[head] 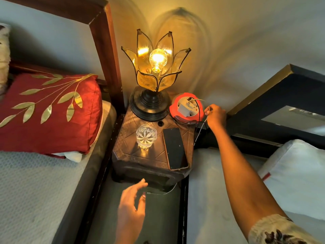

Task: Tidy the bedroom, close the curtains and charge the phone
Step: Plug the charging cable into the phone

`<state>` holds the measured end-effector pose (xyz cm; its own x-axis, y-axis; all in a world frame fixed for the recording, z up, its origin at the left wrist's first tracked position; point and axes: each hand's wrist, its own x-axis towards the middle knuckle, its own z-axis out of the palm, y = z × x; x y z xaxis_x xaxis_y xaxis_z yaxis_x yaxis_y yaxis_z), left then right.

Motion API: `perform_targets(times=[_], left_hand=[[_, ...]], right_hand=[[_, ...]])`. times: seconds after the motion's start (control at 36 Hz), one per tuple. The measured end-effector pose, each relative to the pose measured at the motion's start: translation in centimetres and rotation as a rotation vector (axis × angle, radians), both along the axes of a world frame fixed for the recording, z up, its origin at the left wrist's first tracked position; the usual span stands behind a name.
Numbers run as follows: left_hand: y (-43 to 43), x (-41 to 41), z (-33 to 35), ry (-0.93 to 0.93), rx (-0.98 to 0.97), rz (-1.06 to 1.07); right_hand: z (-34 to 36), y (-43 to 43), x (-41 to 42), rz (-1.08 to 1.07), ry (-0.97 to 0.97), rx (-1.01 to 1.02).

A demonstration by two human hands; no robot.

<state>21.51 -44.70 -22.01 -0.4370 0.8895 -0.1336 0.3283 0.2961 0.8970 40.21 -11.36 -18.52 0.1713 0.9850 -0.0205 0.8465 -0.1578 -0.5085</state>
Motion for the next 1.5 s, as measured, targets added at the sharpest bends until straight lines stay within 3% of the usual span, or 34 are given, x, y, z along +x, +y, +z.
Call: perform_targets(times=[0.17,0.33,0.53,0.69,0.86,0.97,1.06,1.14,1.25,1.39,1.5], left_hand=[[-0.3,3.8,1.0,-0.047,-0.032,-0.106],[3.7,5.9,2.9,-0.077,-0.088,-0.308],[13.2,7.8,6.6,-0.068,0.034,-0.321],[18.4,9.8,9.2,-0.027,-0.015,-0.306],[18.5,9.9,9.2,-0.177,-0.099,-0.205],[18.4,8.8,9.5,-0.139,-0.074,-0.136],[18.6,8.5,10.5,-0.124,-0.029,-0.155],[18.6,9.0,11.9,-0.312,-0.002,-0.172],[18.0,9.2,12.6,-0.361,-0.022,-0.207],[16.6,8.2,12.3,-0.146,-0.063,-0.234],[14.0,6.3,10.4,-0.176,-0.194,-0.302]], right_hand=[[2.2,-0.4,0.1,0.013,0.038,0.149],[5.0,-2.3,-0.6,0.115,0.237,0.198],[6.8,-4.3,-0.4,0.217,0.382,0.101],[8.2,-5.9,-0.8,0.185,0.672,-0.045],[8.2,-6.9,-0.1,0.155,0.796,-0.141],[5.9,-9.4,1.7,0.096,0.642,-0.213],[3.5,-13.0,2.7,0.232,0.444,-0.485],[2.2,-16.9,2.0,0.356,0.375,-0.706],[2.5,-19.3,0.0,0.347,0.421,-0.614],[4.0,-18.6,-1.0,0.335,0.437,-0.391],[6.9,-17.3,-0.3,0.243,0.590,-0.349]])
